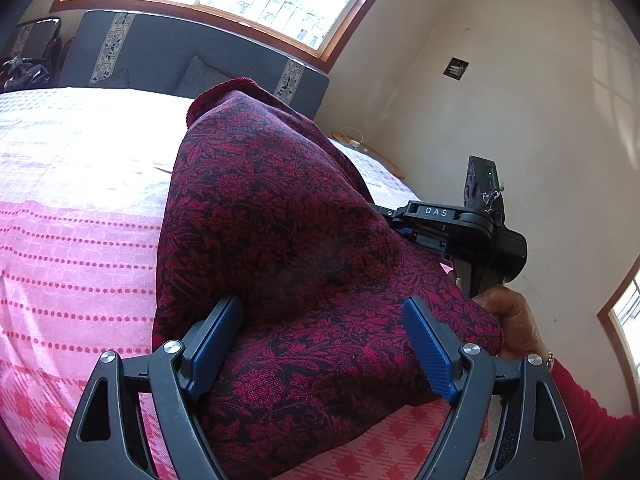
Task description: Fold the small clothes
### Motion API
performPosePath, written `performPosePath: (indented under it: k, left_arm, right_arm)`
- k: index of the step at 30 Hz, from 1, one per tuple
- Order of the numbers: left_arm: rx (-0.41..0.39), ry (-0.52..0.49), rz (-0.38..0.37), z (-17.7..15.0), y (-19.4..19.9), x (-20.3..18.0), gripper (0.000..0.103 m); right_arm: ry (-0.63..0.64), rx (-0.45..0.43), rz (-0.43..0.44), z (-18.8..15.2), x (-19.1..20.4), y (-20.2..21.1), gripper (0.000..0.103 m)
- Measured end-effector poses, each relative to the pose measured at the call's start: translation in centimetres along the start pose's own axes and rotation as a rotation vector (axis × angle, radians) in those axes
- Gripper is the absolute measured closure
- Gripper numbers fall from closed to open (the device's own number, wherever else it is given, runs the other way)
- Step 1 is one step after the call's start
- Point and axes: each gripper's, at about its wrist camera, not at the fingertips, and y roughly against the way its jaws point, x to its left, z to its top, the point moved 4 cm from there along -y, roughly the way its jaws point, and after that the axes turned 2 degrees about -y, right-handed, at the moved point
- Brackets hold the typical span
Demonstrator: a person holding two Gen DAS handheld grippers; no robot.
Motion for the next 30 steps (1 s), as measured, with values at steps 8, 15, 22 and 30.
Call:
performPosePath:
  k: [8, 15, 22, 30]
  left_arm:
    - [0.003, -0.008, 0.018, 0.0, -0.6, -0.6, 0.018]
    - [0.000, -0.012, 0.035, -0.2, -0.8, -1.3, 0.018]
    - [0.006, -0.039, 0.066, -0.4, -1.2, -2.2, 0.018]
    - [0.016, -0.087, 0.133, -0.7, -1.6, -3.6, 0.018]
  right_arm:
    - [0.046, -0.055, -0.024, 0.2, 1.9, 3.7, 0.084]
    - [0.326, -0.083, 0.069, -5.7, 8.4, 9.5, 0.085]
    - [0.330, -0.004, -0.068, -11.5, 4.1, 7.6, 0.092]
    - [0.295, -0.014, -0.055, -11.6, 3.6, 7.5, 0.093]
